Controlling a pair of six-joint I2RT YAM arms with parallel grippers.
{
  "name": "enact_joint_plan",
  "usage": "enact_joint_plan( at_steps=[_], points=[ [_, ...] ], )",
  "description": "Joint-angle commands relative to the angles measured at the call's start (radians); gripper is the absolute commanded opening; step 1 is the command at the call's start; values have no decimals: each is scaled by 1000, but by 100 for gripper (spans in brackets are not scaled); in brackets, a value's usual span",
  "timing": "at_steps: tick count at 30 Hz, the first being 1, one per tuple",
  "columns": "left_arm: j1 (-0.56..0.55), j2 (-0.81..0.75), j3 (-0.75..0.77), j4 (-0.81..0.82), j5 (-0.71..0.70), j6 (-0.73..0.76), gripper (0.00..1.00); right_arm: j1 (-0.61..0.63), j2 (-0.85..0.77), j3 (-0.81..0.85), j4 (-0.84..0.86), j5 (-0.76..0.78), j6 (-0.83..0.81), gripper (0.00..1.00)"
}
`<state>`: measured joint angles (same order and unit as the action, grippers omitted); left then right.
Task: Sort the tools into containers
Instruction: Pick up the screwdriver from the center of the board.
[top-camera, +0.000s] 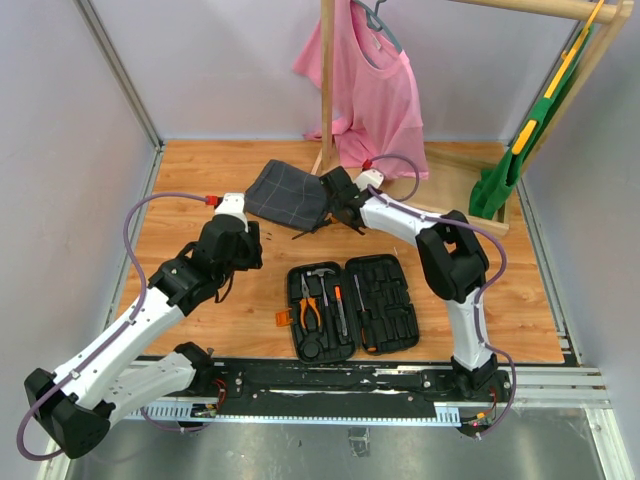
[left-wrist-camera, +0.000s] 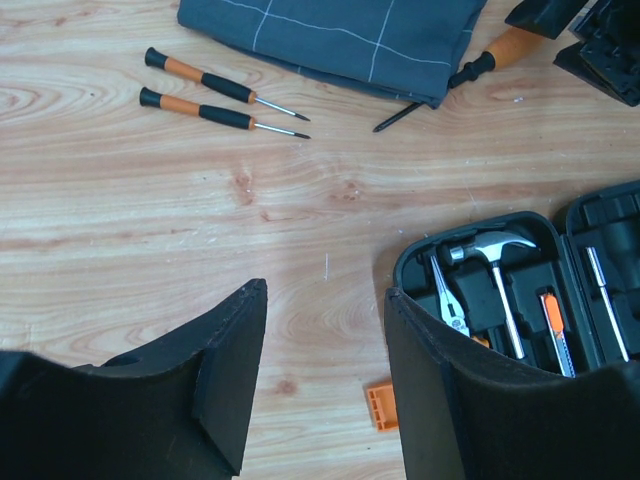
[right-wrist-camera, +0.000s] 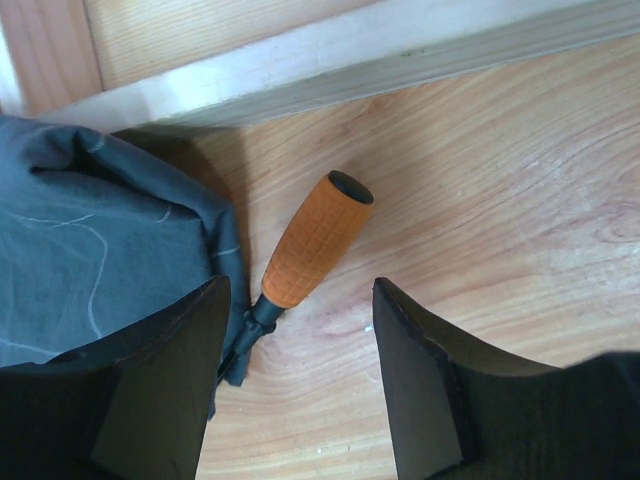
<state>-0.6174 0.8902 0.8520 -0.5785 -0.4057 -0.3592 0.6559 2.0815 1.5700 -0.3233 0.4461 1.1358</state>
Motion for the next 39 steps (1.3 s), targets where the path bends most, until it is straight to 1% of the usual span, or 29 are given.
enact_joint_plan(
  at_steps=[1,11,14,18,22,26,29,32,36,39],
  points=[
    [5,0,-8,21,-1,13,55,-19,54,40,-55,20,32,60],
    [5,5,-8,20,-1,13,55,-30,121,88,-68,15,23,60],
    [5,8,-8,20,-1,14,55,-36,136,96,-71,10,22,59],
    [5,13,-8,20,2,16,55,-45,149,98,-70,-7,16,55],
    [5,18,-8,22,3,16,55,-52,134,79,-71,-60,20,48],
    [5,22,-8,23,6,16,55,-52,77,4,-24,-69,26,35],
    [5,27,-8,22,7,18,55,-54,30,-54,10,-70,34,28],
    [5,29,-8,22,9,17,54,-56,-24,-113,56,-77,44,26],
    [6,25,-7,23,9,16,54,-63,-94,-202,165,-111,61,21],
    [5,17,-8,23,8,16,54,-67,-177,-265,247,-119,61,18]
  ],
)
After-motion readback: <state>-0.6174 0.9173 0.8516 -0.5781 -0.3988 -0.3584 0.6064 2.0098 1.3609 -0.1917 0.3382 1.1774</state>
